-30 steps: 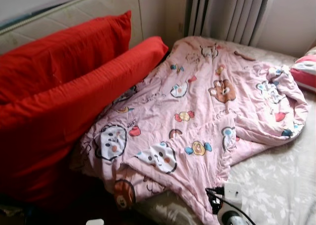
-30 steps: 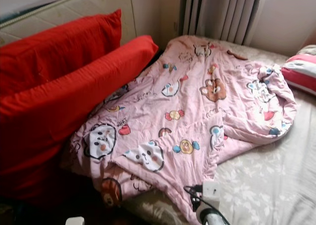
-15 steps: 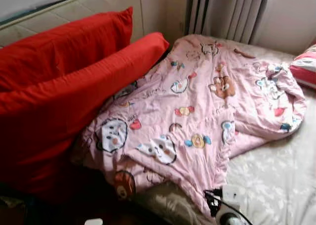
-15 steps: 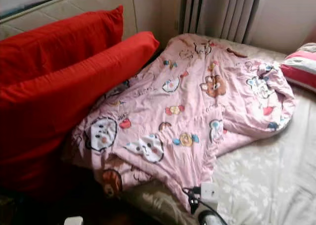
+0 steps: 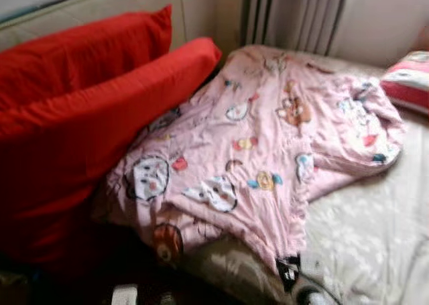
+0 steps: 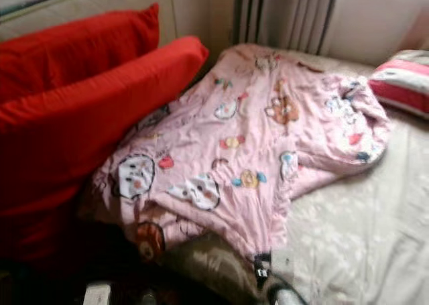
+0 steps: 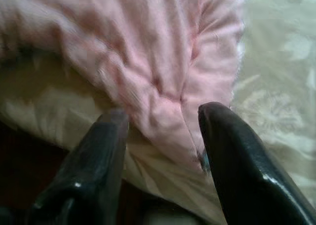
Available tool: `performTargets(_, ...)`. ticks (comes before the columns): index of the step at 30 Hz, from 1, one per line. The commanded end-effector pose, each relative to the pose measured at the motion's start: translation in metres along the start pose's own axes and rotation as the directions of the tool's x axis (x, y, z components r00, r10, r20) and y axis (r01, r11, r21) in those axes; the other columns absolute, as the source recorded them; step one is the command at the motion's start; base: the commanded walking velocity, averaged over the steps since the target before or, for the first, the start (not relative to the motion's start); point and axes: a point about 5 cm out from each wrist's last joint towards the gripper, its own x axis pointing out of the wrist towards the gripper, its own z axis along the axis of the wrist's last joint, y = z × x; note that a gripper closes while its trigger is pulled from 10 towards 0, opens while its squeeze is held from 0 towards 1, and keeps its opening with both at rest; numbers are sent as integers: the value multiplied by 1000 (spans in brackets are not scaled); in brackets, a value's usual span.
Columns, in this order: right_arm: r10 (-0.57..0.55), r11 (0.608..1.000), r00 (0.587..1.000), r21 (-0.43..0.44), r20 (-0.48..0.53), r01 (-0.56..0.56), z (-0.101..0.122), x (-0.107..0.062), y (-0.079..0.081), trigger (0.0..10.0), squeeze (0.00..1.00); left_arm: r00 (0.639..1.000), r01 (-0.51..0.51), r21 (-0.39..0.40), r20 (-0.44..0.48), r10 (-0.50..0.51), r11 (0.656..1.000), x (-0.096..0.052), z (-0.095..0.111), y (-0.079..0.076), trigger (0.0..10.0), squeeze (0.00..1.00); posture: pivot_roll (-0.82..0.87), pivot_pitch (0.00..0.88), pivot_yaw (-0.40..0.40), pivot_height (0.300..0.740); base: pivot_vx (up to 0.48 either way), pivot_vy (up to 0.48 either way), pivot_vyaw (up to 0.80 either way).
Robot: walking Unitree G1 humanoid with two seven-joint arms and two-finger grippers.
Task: Clean up the room
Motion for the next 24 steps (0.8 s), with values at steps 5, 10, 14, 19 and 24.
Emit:
performTargets(5,7,1000,1000,26,20,-8,12,6,6,10000,0,990,-11,-13,-141,9,1000,-16,-38,3,10000,0,-23,206,35,640,0,0,0)
performTargets(10,2,1000,1000,29,24,-3,14,6,5,10000,0,990,-13,-13,-139,11,1000,-16,-38,3,10000,0,-20,208,37,640,0,0,0)
performTargets(14,-32,999,999,34,43,31,20,8,2,10000,0,990,-14,-13,-138,12,1000,-16,-38,3,10000,0,-17,211,38,640,0,0,0)
performTargets(19,-98,993,993,73,61,93,31,11,-4,10000,0,990,-12,-10,-139,11,1000,-17,-38,4,10000,0,-10,219,43,640,0,0,0)
performTargets(24,-130,991,991,32,41,129,35,13,-10,10000,0,991,-13,-8,-134,12,1000,-17,-39,4,10000,0,6,231,48,640,0,0,0)
